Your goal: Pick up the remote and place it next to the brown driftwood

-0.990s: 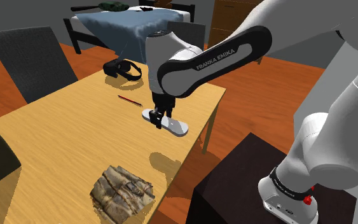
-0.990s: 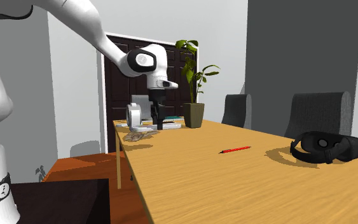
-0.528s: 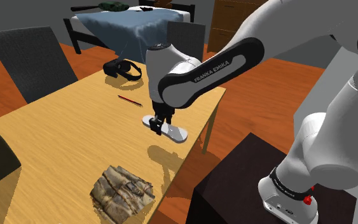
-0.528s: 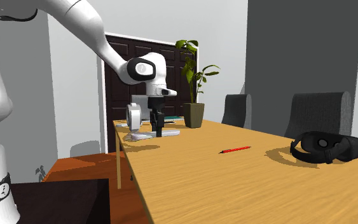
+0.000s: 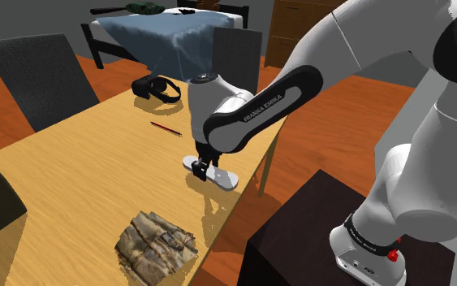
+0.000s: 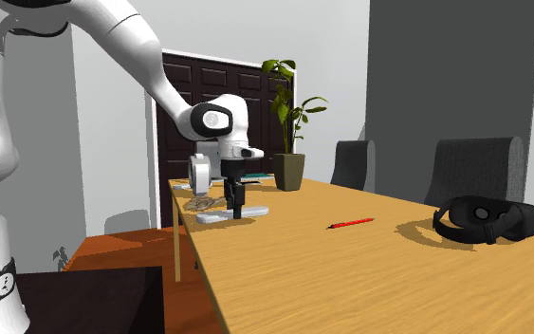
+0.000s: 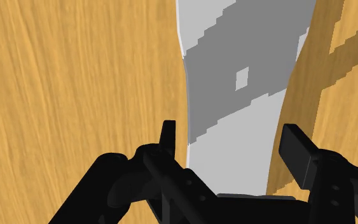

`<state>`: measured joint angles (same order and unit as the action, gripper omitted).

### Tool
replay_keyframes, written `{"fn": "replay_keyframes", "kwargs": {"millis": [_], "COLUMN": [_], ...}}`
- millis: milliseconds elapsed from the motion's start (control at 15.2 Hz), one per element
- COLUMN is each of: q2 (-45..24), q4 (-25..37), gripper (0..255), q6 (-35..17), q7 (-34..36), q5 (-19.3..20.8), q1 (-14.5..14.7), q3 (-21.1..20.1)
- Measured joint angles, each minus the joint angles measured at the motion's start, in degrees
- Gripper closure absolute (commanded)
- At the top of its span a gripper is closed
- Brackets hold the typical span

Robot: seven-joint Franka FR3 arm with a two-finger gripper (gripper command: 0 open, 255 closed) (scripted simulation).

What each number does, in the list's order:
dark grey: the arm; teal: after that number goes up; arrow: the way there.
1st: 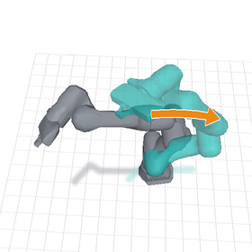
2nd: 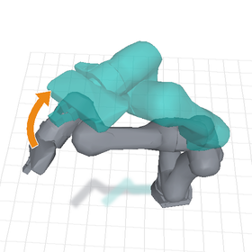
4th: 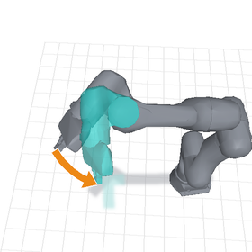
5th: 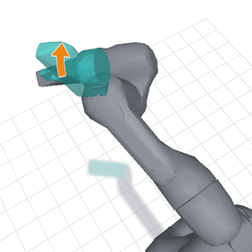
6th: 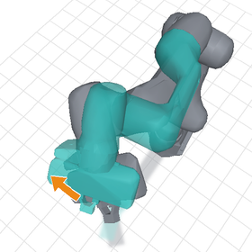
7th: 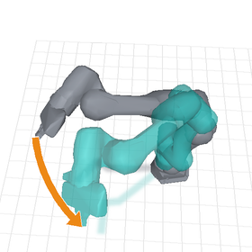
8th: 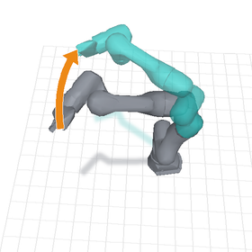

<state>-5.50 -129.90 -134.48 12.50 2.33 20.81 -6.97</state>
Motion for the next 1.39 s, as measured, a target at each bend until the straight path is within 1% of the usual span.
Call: {"fn": "replay_keyframes", "kwargs": {"millis": [198,528,594,990,1056,1254,1386], "q2": [-1.2,-1.41,-1.41,-1.4,-0.77,2.36,3.08], "q4": [-0.39,-0.44,-0.44,-0.44,-0.26,1.41,1.83], "gripper": [255,255,0,0,0,0,0], "q6": [-1.58,-1.86,-1.87,-1.87,-1.08,3.59,4.76], "q7": [0.14,0.2,0.2,0.2,0.04,-0.46,-0.52], "q5": [0.26,0.31,0.31,0.31,0.17,-0.5,-0.65], "q1": [-0.01,0.01,0.01,0.01,-0.04,-0.09,-0.06], "q3": [0.07,0.07,0.07,0.07,0.06,-0.04,-0.09]}}
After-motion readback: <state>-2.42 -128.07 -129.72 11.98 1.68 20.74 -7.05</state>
